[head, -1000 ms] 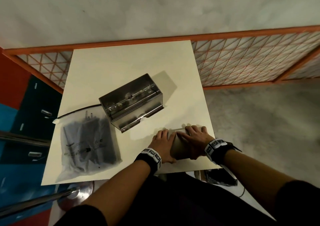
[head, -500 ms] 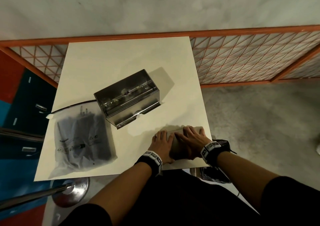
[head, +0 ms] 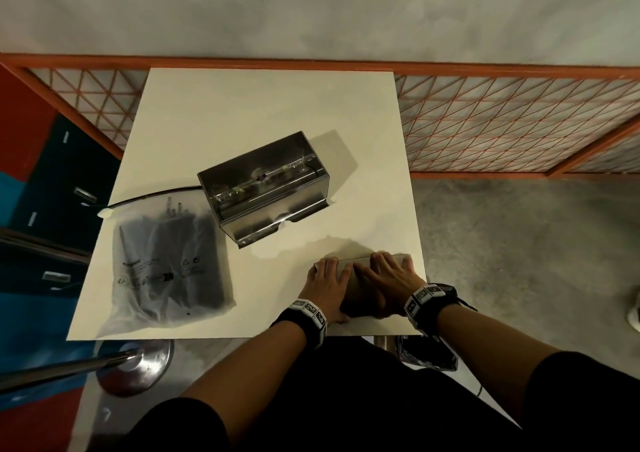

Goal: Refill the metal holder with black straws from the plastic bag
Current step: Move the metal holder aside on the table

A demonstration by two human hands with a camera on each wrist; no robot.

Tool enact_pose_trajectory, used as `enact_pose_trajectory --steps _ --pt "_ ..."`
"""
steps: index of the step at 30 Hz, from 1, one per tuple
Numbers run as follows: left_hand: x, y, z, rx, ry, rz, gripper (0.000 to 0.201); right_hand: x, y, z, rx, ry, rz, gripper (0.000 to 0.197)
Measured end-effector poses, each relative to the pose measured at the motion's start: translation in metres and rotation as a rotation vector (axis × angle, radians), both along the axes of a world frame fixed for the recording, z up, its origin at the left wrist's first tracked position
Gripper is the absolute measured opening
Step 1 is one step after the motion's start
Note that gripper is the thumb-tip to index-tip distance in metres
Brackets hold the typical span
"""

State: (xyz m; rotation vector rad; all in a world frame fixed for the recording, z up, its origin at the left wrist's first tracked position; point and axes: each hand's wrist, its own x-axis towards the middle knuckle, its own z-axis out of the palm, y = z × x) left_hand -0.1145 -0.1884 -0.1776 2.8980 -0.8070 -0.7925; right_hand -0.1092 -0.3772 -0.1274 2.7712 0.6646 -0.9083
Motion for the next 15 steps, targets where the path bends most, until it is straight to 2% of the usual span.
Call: enact_pose_trajectory --steps 4,5,7,9,11,13,15 --pt "0.007 0.010 0.014 -0.037 0.071 0.015 0.112 0.005 0.006 0.002 -0.056 0.035 -0.034 0.121" --pt "0.010 0.014 0.024 -0.056 0.097 0.027 0.103 0.008 0.010 0.006 -0.076 0.051 -0.066 0.119" --pt "0.016 0.033 0.044 -0.165 0.135 0.116 0.076 0.022 0.027 0.017 -0.099 0.080 -0.127 0.103" --pt "0.021 0.067 0.066 -0.297 0.193 0.273 0.050 0.039 0.056 0.025 -0.042 0.100 -0.140 0.076" --pt "0.022 0.113 0.083 -0.375 0.160 0.448 0.033 0.054 0.093 0.030 0.078 0.168 -0.136 0.054" --pt "0.021 0.158 0.095 -0.434 0.097 0.637 0.022 0.063 0.132 0.028 0.206 0.299 -0.126 0.046" --pt "0.019 0.209 0.096 -0.407 0.048 0.823 0.018 0.069 0.177 0.026 0.300 0.372 -0.122 0.044"
